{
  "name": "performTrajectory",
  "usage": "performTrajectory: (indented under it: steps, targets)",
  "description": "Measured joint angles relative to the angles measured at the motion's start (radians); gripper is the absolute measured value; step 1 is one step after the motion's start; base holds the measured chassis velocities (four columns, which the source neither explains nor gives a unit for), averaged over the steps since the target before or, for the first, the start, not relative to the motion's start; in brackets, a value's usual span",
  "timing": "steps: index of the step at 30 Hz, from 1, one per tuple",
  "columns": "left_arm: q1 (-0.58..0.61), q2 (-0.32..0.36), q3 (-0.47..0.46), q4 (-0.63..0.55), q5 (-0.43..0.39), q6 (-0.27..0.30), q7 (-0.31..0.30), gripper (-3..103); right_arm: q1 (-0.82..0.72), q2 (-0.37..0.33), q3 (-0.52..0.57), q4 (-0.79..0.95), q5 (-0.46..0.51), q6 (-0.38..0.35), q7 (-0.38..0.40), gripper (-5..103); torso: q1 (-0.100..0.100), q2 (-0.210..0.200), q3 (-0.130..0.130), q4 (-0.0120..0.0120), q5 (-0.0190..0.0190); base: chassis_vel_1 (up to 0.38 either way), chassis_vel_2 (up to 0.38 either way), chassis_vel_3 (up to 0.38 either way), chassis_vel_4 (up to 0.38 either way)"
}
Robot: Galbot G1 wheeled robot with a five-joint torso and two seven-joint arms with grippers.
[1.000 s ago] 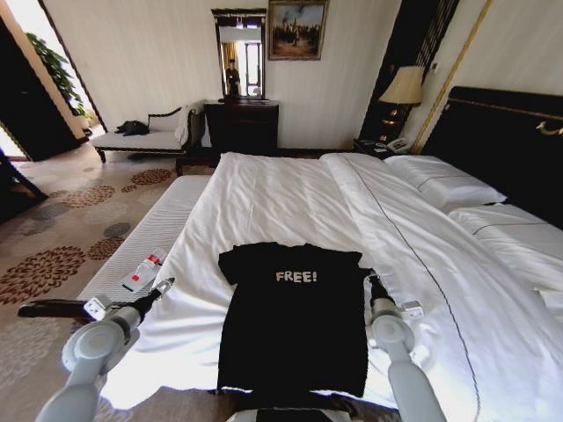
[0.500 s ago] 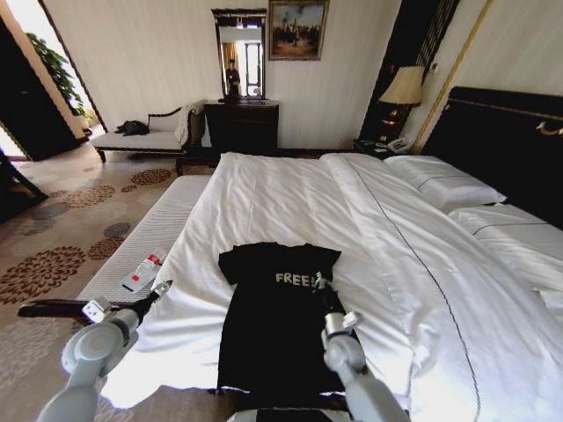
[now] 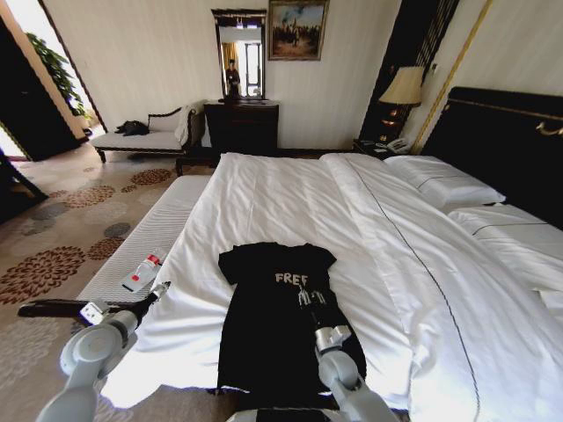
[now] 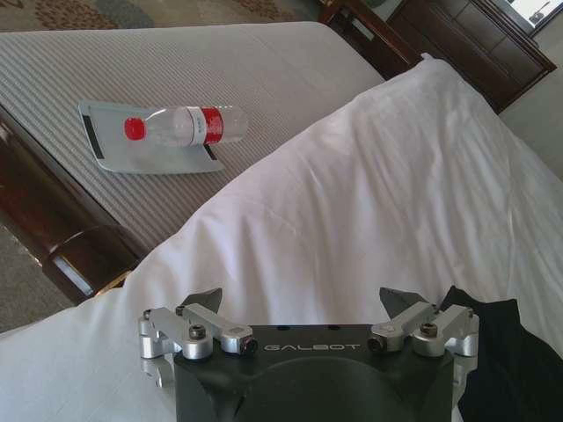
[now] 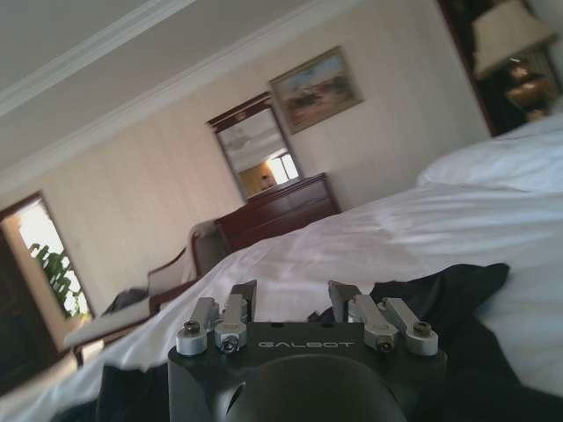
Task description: Fold the clothes on the bed.
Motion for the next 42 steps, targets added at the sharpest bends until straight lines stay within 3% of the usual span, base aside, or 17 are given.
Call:
performTrajectory:
  steps: [1,2,5,8,14,32,38,42]
  targets:
    - [0.000,0.000,0.002,-0.001,0.003,0.000,0.000,100,0.027,-0.005,0.012,0.023,0.119,-0.056,0.059,52,0.000,0.000,0.000,0.0000,0.0000,0.000,0.000,0.000,0.000]
    - [0.000,0.000,0.002,-0.001,0.003,0.000,0.000,100,0.027,-0.005,0.012,0.023,0.119,-0.056,0.059,52,0.000,0.000,0.000,0.0000,0.0000,0.000,0.000,0.000,0.000]
    - [0.000,0.000,0.003,-0.010,0.003,0.000,0.000,100,0.076,-0.013,0.027,0.007,0.277,-0.132,0.135,69,0.000,0.000,0.000,0.0001,0.0001,0.000,0.000,0.000,0.000]
    - [0.002,0.001,0.003,-0.012,0.003,0.000,0.000,100,0.097,-0.018,0.028,-0.016,0.324,-0.160,0.160,74,0.000,0.000,0.000,0.0000,0.0001,0.000,0.000,0.000,0.000]
    - [0.007,0.005,-0.003,-0.015,0.003,0.000,-0.002,100,0.163,-0.024,0.007,-0.061,0.367,-0.193,0.176,99,0.000,0.000,0.000,0.0001,0.0002,0.000,0.000,0.000,0.000]
    - [0.007,0.000,-0.004,-0.005,0.012,0.000,-0.003,100,0.271,-0.023,-0.072,-0.152,0.348,-0.203,0.186,100,0.000,0.000,0.000,0.0001,0.0001,0.000,0.000,0.000,0.000]
    - [0.006,0.000,-0.001,0.002,0.018,0.000,-0.003,100,0.269,-0.037,-0.052,-0.191,0.270,-0.208,0.195,100,0.000,0.000,0.000,0.0000,0.0001,0.000,0.000,0.000,0.000]
    - [0.003,0.000,0.004,0.005,0.023,0.000,-0.004,100,0.251,-0.049,-0.058,-0.177,0.136,-0.197,0.190,100,0.000,0.000,0.000,-0.0002,0.0002,0.000,0.000,0.000,0.000]
